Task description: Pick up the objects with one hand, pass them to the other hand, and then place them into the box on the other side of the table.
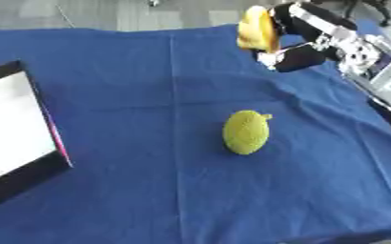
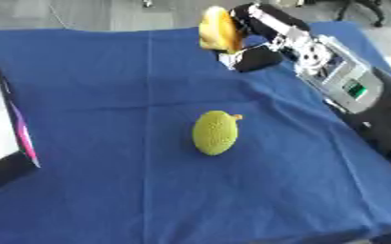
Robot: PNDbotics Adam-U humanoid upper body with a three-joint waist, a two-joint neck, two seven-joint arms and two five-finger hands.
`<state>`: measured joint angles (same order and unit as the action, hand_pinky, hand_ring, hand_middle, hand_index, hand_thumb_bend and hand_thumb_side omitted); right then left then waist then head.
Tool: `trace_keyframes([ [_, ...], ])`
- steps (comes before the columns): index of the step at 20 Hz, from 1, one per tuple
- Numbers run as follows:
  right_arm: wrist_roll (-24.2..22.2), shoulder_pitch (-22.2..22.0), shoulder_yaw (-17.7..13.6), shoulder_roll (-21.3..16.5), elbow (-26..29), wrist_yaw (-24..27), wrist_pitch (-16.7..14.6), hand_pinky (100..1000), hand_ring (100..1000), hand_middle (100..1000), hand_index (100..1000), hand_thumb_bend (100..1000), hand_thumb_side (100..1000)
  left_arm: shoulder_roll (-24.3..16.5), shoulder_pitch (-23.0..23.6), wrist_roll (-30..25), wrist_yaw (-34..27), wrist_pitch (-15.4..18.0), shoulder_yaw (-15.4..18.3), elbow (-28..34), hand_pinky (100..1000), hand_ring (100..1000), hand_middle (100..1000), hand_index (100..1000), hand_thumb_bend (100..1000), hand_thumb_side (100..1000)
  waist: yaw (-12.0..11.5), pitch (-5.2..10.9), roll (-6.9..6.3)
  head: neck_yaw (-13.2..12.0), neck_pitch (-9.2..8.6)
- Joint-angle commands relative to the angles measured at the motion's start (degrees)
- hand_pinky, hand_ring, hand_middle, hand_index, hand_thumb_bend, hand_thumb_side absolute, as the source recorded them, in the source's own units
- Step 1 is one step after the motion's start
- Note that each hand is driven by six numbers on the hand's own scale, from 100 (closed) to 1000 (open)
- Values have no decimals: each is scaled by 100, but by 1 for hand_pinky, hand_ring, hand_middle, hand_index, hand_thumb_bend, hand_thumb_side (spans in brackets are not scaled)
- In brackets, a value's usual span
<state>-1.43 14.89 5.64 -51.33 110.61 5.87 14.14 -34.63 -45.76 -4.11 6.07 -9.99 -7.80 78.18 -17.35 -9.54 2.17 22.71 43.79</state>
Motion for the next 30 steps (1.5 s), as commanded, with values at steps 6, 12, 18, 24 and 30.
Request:
trace_keyframes([
  [6, 477, 327, 334, 339, 67, -104, 67, 706, 711, 509, 593, 100, 100, -24, -246, -2, -3, 86, -69, 124, 907, 866, 801, 711, 100, 570, 12, 226, -114, -71, 33],
  [12, 537, 532, 605, 616, -10, -180, 194, 701, 712, 508, 593, 100, 100, 90, -374, -85, 86, 166, -208, 148, 902, 864, 799, 713, 100, 548, 1, 263, -126, -162, 33],
  [18, 613, 734, 871, 832, -164, -359, 199, 700, 712, 508, 593, 100, 100, 310, -619, -260, 308, 333, -462, 141, 894, 860, 796, 718, 100, 522, -51, 275, -133, -127, 33],
  [24, 691, 867, 1068, 955, -123, -350, 154, 697, 713, 509, 595, 100, 100, 497, -829, -666, 641, 484, -835, -37, 878, 853, 797, 732, 100, 519, -80, 264, -128, -107, 33],
  [30, 648, 962, 1237, 1053, -70, -332, 132, 697, 714, 508, 595, 100, 100, 709, -1001, -1160, 849, 540, -1112, -136, 879, 852, 800, 745, 100, 538, -135, 236, -124, -76, 33],
])
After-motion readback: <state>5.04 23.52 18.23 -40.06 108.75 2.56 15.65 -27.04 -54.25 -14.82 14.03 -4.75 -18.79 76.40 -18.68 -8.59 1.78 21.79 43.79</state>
